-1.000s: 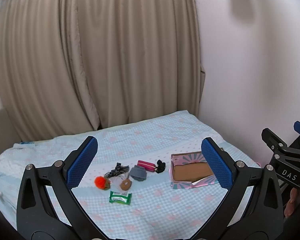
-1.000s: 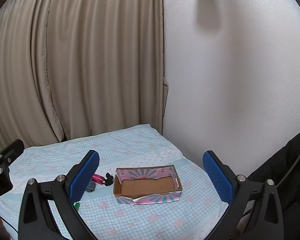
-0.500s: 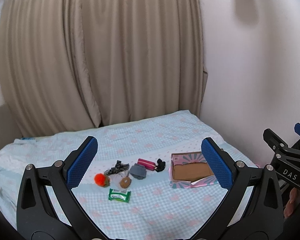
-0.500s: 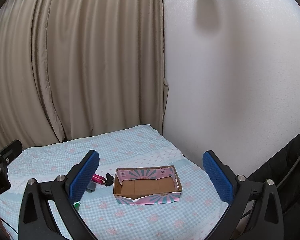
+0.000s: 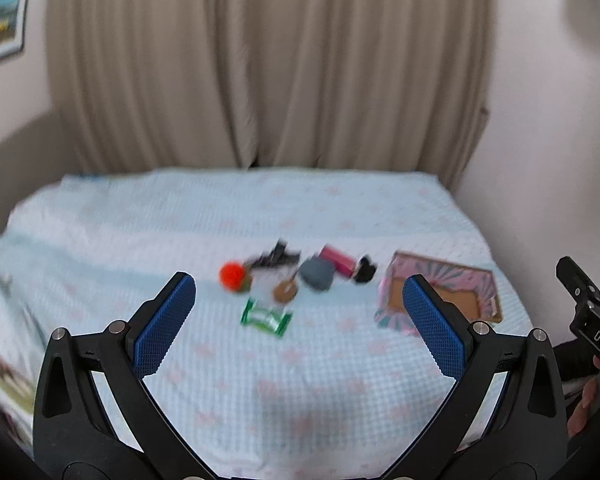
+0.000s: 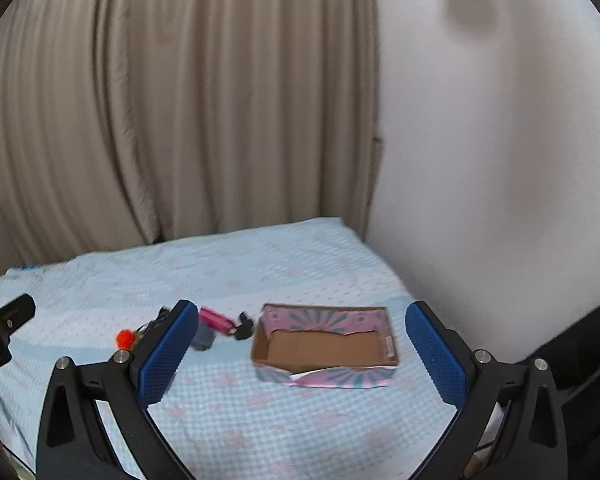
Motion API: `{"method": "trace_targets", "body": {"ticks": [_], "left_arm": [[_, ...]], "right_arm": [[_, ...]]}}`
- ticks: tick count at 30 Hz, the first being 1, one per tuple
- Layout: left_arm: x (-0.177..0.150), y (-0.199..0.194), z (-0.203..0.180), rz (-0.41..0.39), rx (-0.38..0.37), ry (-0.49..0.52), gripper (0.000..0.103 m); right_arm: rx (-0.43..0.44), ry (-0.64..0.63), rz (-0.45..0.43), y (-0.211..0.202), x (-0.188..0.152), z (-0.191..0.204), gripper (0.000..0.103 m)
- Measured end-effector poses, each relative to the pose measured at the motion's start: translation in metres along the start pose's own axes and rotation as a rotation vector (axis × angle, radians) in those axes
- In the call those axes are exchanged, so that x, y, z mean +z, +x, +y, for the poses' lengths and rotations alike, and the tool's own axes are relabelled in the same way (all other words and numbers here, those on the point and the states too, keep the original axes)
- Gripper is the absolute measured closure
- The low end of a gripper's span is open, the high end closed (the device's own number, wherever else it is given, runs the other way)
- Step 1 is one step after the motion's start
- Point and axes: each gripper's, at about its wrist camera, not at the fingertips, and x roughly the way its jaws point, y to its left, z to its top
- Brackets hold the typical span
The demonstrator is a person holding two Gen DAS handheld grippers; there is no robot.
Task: Organize soft objects
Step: 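Grasp the green wet-wipe pack with left tool while right tool grasps grey sock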
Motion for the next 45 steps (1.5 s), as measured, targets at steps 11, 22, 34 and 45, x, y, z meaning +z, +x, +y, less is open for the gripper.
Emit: {"method": "trace_targets", "body": {"ticks": [11, 22, 34, 45], "left_arm": [[-0.054, 0.165, 0.064, 0.27, 0.03, -0.092, 0.0], [-0.079, 0.32, 0.091, 0.509, -0.018, -0.242, 0.0], [-0.119, 0.443, 0.099, 0.629, 0.029, -0.398, 0.002], [-0.149, 0.479, 0.109, 0.68, 0.08, -0.473, 0.021]], "right_arm": [[0.1, -0.079, 0.133, 0.121, -0.027, 0.076, 0.0], [0.146, -0.118, 0.298, 0.26, -0.055, 0.15, 0.0], [0.219, -0.057, 0.472, 0.407, -0.109, 0.2, 0.0], [0.245, 0.023, 0.579, 0.489, -0.141, 0.224, 0.007]]}}
